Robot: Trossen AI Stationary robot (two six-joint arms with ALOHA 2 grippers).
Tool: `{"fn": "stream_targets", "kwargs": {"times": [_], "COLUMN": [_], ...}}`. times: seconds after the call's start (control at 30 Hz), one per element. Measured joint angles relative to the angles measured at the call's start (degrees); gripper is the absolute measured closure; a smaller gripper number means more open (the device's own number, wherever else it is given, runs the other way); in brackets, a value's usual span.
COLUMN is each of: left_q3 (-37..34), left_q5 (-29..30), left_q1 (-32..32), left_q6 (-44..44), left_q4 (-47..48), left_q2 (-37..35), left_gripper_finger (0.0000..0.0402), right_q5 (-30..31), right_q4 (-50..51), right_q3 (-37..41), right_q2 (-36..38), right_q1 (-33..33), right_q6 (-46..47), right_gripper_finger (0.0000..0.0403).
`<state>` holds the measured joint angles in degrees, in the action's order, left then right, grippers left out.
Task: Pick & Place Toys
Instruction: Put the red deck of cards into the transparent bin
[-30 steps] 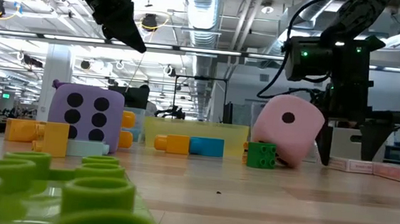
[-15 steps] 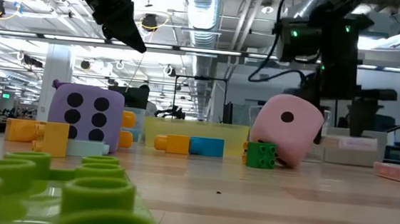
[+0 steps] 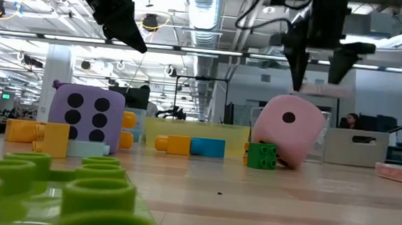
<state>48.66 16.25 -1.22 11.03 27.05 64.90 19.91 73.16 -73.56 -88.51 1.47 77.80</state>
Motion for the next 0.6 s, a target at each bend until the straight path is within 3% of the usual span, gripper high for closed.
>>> {"fn": "stream_targets", "kwargs": {"times": [0.27,0.5,0.6], "left_q3": [0.0,0.0,0.0], "left_q5": [0.0,0.0,0.02], "left_q1": [-0.01,0.01,0.01], "left_q6": [0.0,0.0,0.0], "left_q4": [-0.01,0.0,-0.02], "left_q2": [0.0,0.0,0.0], "left_gripper_finger": [0.0402,0.0402,0.0402], "right_q5": [3.78,2.26,0.87], "right_q4": [4.84,-3.08,-5.98], "right_q3": [-7.14,-7.23,-7.23], "right_q2": [0.04,0.04,0.04], "right_q1": [7.85,18.82,22.28], "right_q6": [-8.41,-21.65,-26.7], "right_gripper_finger": [0.0096,0.0093,0.0071]}}
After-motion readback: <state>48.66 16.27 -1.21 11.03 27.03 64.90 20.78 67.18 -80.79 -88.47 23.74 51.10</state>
